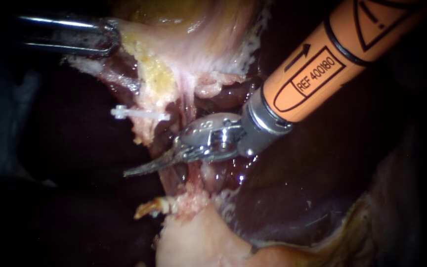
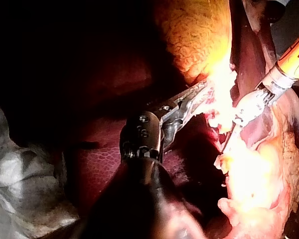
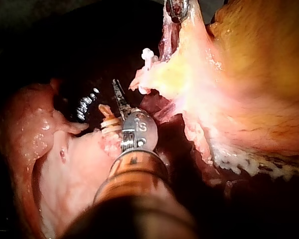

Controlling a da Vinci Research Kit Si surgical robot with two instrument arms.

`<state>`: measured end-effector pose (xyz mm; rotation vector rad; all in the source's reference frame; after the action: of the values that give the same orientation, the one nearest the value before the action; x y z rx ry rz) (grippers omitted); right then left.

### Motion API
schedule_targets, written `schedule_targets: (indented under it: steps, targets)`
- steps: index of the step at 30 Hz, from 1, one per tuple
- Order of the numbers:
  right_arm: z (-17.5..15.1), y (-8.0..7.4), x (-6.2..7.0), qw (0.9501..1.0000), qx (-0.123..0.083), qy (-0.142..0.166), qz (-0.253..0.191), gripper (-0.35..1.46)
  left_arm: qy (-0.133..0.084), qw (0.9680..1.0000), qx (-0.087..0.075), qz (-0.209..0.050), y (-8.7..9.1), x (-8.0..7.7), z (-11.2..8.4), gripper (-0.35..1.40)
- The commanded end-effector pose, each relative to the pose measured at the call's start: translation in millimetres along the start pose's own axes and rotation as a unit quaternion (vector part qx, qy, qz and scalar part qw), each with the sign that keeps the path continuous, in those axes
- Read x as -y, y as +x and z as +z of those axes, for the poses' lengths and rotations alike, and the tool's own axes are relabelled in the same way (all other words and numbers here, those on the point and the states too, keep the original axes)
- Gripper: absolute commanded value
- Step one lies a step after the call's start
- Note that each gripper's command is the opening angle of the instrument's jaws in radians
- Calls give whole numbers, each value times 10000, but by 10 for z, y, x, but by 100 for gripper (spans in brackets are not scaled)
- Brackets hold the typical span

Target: Go back from the cut left tube

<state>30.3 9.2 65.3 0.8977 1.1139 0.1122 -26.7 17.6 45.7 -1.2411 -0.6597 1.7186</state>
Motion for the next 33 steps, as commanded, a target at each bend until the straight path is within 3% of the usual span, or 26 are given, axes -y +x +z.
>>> schedule_targets:
  steps: [1, 4, 5, 7, 9, 10, 13, 21, 28, 31, 33]
  targets:
    - [0, -1, 0, 10000, -13, 2, -2, -35, -3, 10000, -1, 1, 0, 0, 0, -35]
    - [0, -1, 1, 9998, -128, -125, -10, -35, -4, 10000, 0, 1, 0, 0, 0, -35]
    - [0, -2, 2, 9997, -168, -177, -12, -20, -4, 10000, 0, 1, 0, 0, -1, -35]
    - [0, -1, 4, 9993, -196, -303, 24, 67, -4, 10000, 0, 2, 0, 0, 0, -35]
    - [2, 1, 4, 9988, -239, -391, 180, 116, -4, 10000, 0, 2, 0, 0, 0, -35]
    - [3, 2, 3, 9984, -284, -446, 218, 128, -4, 10000, 0, 2, 0, 1, 0, -35]
    - [5, 3, 3, 9976, -416, -475, 293, 138, -5, 10000, 0, 3, 0, 1, 0, -35]
    - [4, 2, 9, 9969, -438, -576, 295, 141, -7, 10000, 1, 4, 0, 2, -1, -35]
    - [-25, 4, 53, 9923, -396, -1167, 79, 143, -15, 10000, 6, 6, 0, 8, -3, -35]
    - [-48, 4, 76, 9903, -223, -1372, -57, 143, -35, 10000, 16, 8, 0, 10, -5, -35]
    - [-64, 2, 89, 9869, 56, -1600, -215, 143, -22, 10000, 9, 8, 0, 11, -5, -35]
